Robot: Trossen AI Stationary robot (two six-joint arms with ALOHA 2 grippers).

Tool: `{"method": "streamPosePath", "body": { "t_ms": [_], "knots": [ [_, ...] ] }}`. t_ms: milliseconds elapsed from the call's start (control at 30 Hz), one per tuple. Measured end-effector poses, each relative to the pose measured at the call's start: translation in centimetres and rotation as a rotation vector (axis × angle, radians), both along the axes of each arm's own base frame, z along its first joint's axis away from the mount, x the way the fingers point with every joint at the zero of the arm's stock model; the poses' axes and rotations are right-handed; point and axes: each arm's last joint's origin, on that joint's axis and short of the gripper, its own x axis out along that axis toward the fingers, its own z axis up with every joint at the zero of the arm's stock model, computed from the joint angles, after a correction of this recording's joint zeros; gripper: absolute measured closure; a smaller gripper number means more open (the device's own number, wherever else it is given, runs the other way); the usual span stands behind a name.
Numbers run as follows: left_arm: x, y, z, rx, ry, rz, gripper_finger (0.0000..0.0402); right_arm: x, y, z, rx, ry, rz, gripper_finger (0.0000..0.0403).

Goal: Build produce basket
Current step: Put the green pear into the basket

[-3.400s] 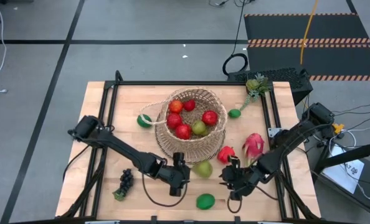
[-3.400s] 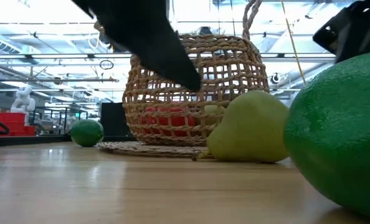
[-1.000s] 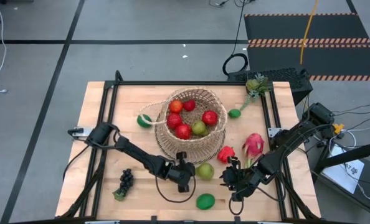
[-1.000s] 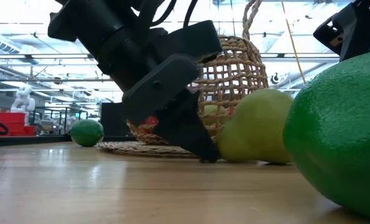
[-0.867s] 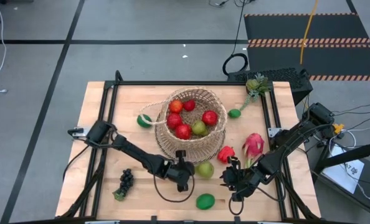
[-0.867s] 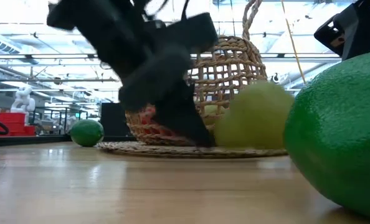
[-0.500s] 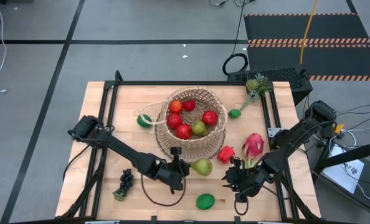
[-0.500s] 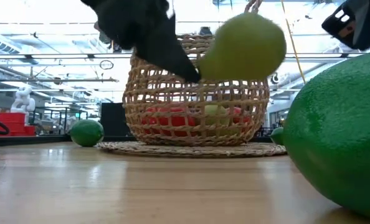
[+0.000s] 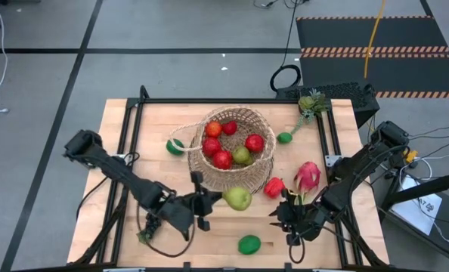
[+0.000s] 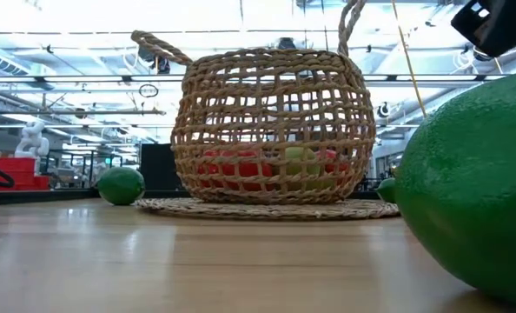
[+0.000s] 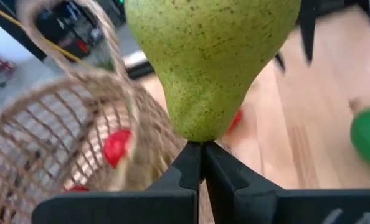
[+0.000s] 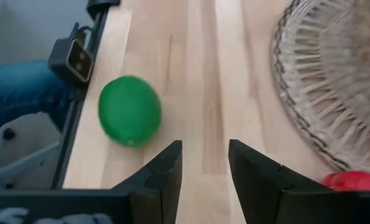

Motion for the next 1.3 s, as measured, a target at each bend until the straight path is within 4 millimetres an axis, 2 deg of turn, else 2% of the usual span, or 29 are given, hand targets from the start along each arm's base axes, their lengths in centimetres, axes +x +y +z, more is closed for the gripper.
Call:
{"method": "streamPosePath", "body": {
  "t_ms": [233, 500, 667, 833, 1000, 1300],
  "knots": [
    [-2.3, -0.2, 3.7, -0.045, -0.107, -0.057, 0.0392, 0.1, -0.1, 0.1, -0.048, -0.044, -0.028, 0.0275],
    [-3.7, -2.0, 4.5, -0.064, -0.169, -0.138, 0.0396, 0.3, -0.2, 0.3, -0.084, -0.084, -0.046, 0.0275],
    [-3.9, -2.1, 2.9, -0.076, -0.253, -0.171, 0.0396, 0.4, -0.2, 0.4, -0.085, -0.110, -0.064, 0.0275],
    [-4.6, -0.9, 1.6, -0.155, -0.374, -0.197, 0.0394, 0.6, 0.1, 0.7, -0.054, -0.143, -0.061, 0.0275],
    [-5.3, 0.3, 0.9, -0.227, -0.481, -0.241, 0.0397, 0.9, 0.4, 1.1, -0.033, -0.187, -0.045, 0.0275],
    [-5.5, 0.4, 0.6, -0.206, -0.495, -0.250, 0.0397, 1.2, 0.7, 1.7, -0.027, -0.245, -0.013, 0.0275]
  ]
}}
